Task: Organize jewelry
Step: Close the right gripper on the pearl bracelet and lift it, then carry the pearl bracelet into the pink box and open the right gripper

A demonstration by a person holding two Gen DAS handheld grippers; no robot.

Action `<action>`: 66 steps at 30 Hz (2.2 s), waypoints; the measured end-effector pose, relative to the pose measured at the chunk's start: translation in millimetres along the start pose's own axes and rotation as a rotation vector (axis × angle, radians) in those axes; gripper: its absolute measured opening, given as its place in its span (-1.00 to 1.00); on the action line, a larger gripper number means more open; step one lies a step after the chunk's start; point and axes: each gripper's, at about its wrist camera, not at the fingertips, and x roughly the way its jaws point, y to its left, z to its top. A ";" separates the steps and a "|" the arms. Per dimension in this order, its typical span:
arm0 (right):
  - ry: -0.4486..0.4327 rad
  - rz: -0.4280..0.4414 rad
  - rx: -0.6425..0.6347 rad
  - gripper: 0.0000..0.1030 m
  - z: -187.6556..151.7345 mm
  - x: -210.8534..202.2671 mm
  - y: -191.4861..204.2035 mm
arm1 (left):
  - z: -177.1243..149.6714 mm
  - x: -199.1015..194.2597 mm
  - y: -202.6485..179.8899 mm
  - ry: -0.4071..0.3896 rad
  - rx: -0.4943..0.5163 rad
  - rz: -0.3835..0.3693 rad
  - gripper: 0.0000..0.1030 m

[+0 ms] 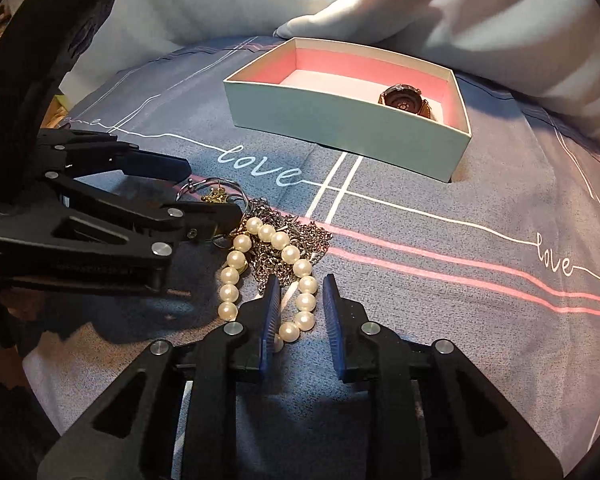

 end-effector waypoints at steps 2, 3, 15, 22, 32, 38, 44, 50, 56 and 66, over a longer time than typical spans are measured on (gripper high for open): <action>-0.004 0.004 0.002 -0.75 0.5 -0.1 0.9 | 2.7 1.8 1.8 0.005 -0.009 -0.007 0.29; -0.005 0.004 0.002 -0.76 0.8 -0.2 1.0 | 3.4 1.6 2.7 0.006 -0.015 -0.012 0.28; -0.104 -0.043 -0.021 -0.80 14.2 -33.6 -1.2 | -5.8 -18.0 6.2 -0.025 -0.036 -0.039 0.38; -0.168 -0.064 -0.036 -0.80 33.8 -53.9 -2.2 | 8.6 -21.9 3.3 -0.036 -0.021 -0.029 -0.56; -0.290 -0.125 -0.096 -0.80 94.7 -84.0 -9.4 | 78.0 -56.7 4.1 -0.176 -0.037 -0.008 -0.80; -0.325 -0.145 -0.090 -0.80 144.5 -85.7 -24.5 | 133.7 -63.5 15.1 -0.212 -0.079 -0.005 -0.80; -0.318 -0.126 -0.059 -0.80 184.5 -68.3 -38.6 | 163.6 -56.3 21.2 -0.202 -0.113 0.023 -0.80; -0.272 -0.129 -0.055 -0.80 201.2 -43.1 -40.5 | 174.2 -43.6 29.8 -0.164 -0.145 0.039 -0.80; -0.234 -0.127 -0.036 -0.80 196.2 -28.3 -48.2 | 174.8 -30.9 33.2 -0.131 -0.160 0.034 -0.80; -0.211 -0.128 -0.034 -0.80 186.8 -25.5 -51.0 | 168.2 -14.5 33.3 -0.093 -0.171 0.045 -0.80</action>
